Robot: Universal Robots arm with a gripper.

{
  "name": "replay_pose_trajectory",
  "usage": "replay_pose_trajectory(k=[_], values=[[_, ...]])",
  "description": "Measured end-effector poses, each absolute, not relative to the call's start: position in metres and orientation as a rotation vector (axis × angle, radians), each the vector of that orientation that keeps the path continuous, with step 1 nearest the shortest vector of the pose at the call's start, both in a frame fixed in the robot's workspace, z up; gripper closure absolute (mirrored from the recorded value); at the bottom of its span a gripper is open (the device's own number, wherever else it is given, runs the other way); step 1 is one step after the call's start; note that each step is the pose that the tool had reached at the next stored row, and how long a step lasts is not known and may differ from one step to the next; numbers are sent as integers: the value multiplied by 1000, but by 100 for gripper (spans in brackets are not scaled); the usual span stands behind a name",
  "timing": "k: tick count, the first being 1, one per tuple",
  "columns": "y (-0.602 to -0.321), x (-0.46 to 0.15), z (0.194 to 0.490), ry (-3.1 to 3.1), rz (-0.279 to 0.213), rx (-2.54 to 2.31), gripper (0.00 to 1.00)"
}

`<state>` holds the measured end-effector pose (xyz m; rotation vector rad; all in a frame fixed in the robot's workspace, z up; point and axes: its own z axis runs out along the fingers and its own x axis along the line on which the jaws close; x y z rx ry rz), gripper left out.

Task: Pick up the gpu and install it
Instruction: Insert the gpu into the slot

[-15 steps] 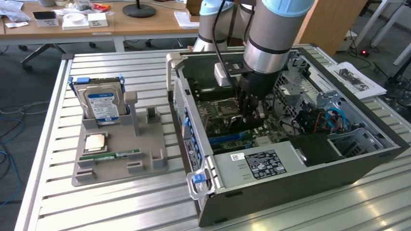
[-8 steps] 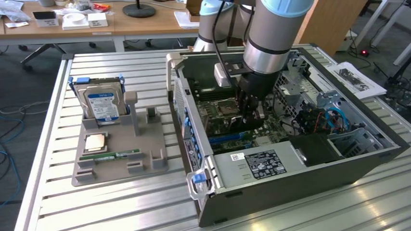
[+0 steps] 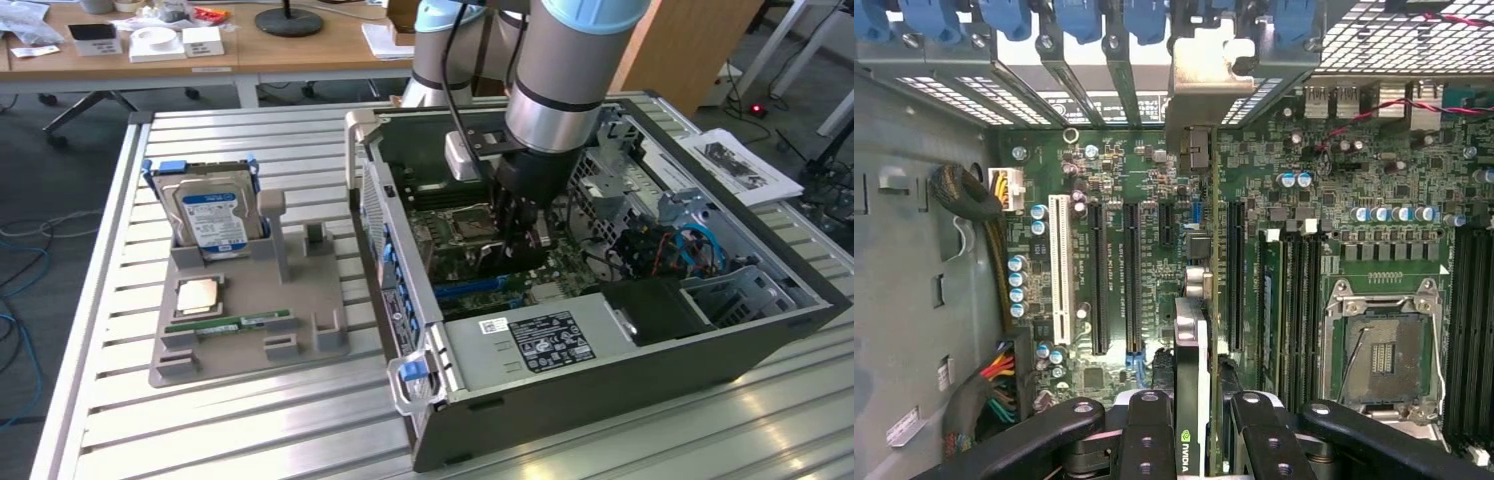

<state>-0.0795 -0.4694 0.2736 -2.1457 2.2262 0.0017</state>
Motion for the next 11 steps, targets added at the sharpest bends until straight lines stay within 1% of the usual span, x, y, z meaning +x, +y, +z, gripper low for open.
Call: replay_pose_trajectory(k=[11], values=[[-467, -80, 273, 2230, -7, -2149, 73]])
